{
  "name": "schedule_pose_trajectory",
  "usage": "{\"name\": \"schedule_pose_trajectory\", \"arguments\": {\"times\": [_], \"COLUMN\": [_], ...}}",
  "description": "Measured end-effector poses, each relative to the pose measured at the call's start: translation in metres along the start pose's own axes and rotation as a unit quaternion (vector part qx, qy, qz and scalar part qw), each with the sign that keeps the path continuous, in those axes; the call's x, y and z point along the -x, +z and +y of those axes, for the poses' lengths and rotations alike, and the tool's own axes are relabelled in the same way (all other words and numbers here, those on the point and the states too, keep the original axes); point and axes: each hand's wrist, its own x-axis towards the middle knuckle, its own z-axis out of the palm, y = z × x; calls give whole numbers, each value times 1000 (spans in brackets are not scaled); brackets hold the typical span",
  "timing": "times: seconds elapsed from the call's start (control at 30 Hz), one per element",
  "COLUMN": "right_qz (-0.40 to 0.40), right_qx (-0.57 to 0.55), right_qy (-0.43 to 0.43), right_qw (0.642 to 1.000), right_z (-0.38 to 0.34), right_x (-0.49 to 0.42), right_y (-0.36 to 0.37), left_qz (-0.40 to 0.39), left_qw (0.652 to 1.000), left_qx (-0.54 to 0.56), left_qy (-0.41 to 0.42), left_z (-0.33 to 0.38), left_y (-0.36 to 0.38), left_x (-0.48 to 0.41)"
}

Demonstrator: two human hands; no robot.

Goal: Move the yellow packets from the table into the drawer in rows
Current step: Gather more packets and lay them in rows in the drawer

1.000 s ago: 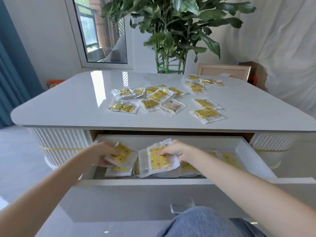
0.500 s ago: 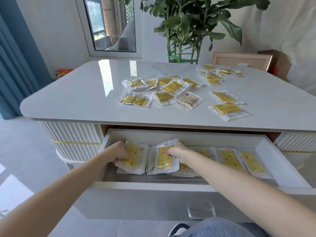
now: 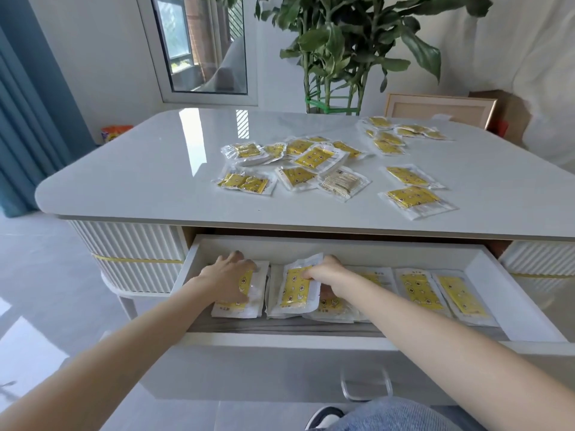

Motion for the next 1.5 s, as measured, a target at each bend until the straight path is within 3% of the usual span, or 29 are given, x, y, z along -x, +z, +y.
{"name": "schedule_pose_trajectory", "arguments": {"times": [0.13, 0.47, 0.57, 0.67, 0.87, 1.1, 1.27, 1.5], "right_qz": [-35, -32, -1, 43, -109, -125, -95, -21], "right_qx": [-39, 73, 172, 279, 341, 349, 295, 212], "right_qy": [5, -11, -69, -172, -197, -199, -244, -324], "right_qw": [999, 997, 983, 944, 913, 907, 919, 921], "right_z": [-2, -10, -9, -8, -9, -10, -13, -27], "right_x": [-1, -3, 9, 21, 29, 30, 46, 84], "right_y": [-4, 6, -5, -12, -9, 0, -16, -69], "left_qz": [-114, -100, -102, -105, -110, -105, -59, 115], "left_qw": [993, 992, 992, 991, 991, 992, 998, 986], "left_qx": [-21, -72, -73, -82, -78, -67, 3, 93], "left_qy": [32, 28, 28, 26, 25, 19, 31, 79], "left_z": [-6, 4, 6, 8, 10, 10, 13, 53], "left_y": [4, 2, 1, 1, -1, -2, -10, -52], "left_x": [2, 2, 2, 1, 2, 5, 12, 49]}}
